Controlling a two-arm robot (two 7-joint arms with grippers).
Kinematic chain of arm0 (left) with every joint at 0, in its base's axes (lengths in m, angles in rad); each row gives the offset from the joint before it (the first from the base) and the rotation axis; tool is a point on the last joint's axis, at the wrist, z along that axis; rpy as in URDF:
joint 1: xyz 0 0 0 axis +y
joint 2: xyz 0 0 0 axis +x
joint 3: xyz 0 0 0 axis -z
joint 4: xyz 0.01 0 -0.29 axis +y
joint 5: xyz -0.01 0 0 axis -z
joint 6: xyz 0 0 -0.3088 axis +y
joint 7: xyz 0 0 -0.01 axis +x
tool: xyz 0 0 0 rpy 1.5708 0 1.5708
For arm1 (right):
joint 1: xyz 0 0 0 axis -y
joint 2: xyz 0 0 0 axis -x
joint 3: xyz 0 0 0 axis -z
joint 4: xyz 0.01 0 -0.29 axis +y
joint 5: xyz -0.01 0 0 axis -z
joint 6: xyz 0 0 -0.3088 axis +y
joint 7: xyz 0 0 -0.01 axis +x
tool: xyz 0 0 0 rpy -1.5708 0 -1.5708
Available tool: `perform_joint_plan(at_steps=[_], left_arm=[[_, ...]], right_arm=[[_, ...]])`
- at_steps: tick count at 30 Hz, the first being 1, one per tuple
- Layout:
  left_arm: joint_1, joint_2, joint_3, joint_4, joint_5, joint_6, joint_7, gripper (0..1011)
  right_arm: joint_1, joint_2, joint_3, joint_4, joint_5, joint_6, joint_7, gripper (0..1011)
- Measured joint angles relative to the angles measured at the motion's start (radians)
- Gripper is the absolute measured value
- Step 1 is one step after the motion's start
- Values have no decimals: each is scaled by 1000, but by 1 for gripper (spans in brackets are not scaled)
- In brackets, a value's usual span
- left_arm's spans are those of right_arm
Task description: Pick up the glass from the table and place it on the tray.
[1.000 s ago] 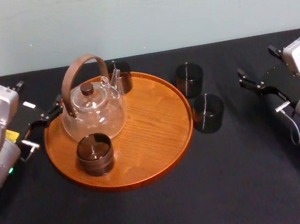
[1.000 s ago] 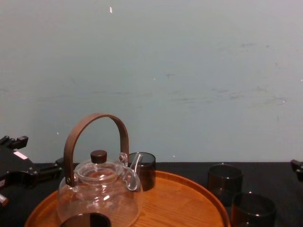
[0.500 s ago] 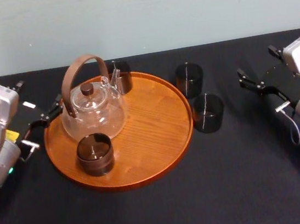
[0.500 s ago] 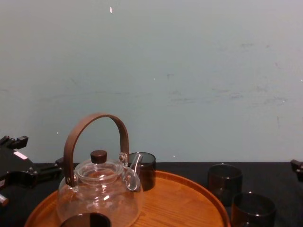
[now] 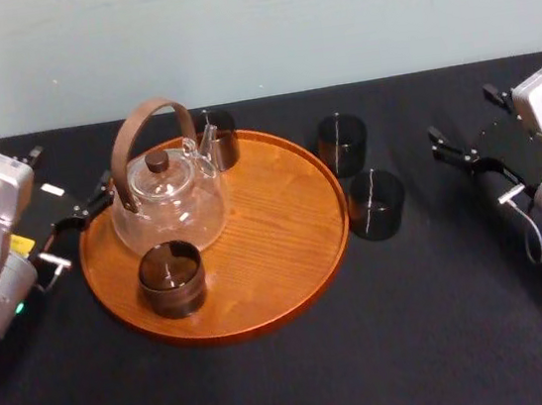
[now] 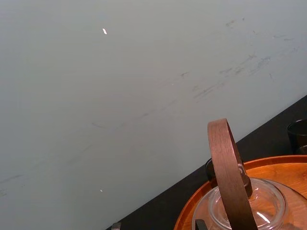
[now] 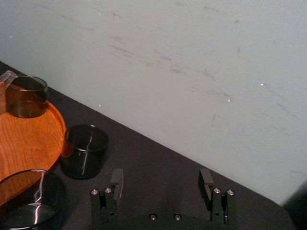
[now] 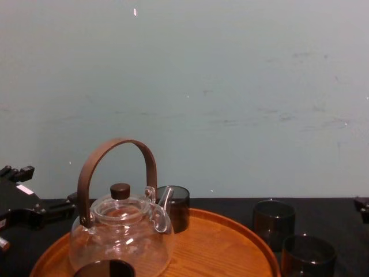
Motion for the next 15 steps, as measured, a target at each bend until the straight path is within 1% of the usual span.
perform_joint_plan(at_steps=[2,5,10,15], left_arm=[[0,0,0,0,0,0,0,1001],[0,0,0,0,0,0,0,1001],[0,0,0,0,0,0,0,1001],[0,0,0,0,0,0,0,1001]], right_arm=[[-3,1,4,-5,4,7,11,1002],[-13,5,16,-20,23,31,37,1003],[-34,16,37,-54,55,77,77,1003],[-58,31,59,-90,81,112,114,1002]])
